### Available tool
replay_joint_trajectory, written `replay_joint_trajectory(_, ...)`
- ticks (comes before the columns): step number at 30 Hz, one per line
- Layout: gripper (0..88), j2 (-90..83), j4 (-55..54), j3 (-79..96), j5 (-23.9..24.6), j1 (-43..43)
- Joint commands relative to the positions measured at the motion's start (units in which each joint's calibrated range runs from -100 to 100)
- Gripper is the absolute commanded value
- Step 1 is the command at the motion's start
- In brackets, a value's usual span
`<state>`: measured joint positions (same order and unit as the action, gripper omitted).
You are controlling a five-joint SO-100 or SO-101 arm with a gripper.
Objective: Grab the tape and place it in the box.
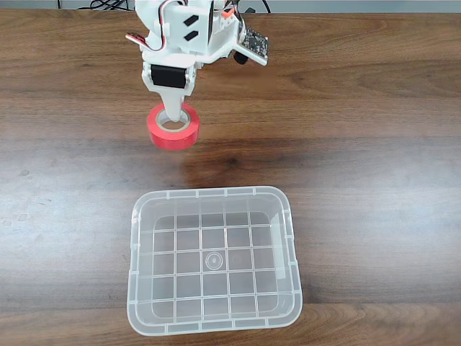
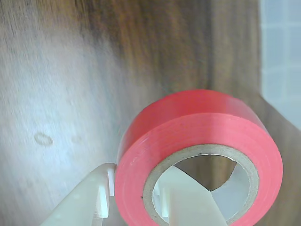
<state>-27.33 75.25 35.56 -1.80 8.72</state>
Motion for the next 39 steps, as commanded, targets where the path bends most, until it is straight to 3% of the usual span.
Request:
replay_joint_trajectory(1, 4.9, -4.85, 2.4, -5.99, -0.31, 0.14)
replay_joint_trajectory(10, 4.9, -5.01, 3.43, -7.75, 0.11, -2.2)
replay_joint_trajectory(16, 4.9, -2.59, 7.28, -22.2, 3.22, -8.5)
replay_joint_trajectory(21, 4.9, 10.12, 7.96, -37.53, 5.12, -11.13)
replay_joint_trajectory(32, 4.9, 44.39, 7.11, -75.64, 4.91, -11.57)
replay_joint_trajectory(39, 5.2, 60.4, 7.11, -91.23, 4.65, -11.64)
